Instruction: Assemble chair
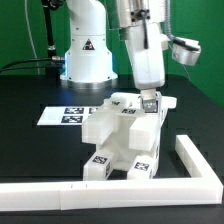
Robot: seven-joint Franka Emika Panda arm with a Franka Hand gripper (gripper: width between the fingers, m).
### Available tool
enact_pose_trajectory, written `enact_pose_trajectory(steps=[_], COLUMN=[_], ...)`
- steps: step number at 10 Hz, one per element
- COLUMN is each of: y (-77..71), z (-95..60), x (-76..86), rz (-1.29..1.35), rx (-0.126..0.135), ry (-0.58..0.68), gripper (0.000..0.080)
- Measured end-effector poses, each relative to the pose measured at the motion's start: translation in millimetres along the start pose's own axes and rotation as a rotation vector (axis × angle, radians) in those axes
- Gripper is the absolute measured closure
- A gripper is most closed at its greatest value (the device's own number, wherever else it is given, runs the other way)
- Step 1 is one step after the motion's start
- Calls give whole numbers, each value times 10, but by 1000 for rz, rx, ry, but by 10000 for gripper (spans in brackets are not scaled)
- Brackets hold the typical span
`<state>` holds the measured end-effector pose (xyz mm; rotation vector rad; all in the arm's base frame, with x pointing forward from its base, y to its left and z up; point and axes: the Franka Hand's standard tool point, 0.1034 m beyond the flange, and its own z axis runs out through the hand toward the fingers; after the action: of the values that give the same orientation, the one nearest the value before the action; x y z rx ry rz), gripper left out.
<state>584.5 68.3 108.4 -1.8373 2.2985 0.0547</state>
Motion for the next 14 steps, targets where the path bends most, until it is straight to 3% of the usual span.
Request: enact_pose_trajectory(steps=[5,9,10,11,14], y=[-9,-5,-4,-3,-5], z=[5,21,22,24,18], x=[-22,-34,-33,-33,-38], rz=[429,440,438,436,432], rx=[-1,5,5,5,5], ry=[-48,-47,-46,-46,-47], gripper=[518,518,337,217,153])
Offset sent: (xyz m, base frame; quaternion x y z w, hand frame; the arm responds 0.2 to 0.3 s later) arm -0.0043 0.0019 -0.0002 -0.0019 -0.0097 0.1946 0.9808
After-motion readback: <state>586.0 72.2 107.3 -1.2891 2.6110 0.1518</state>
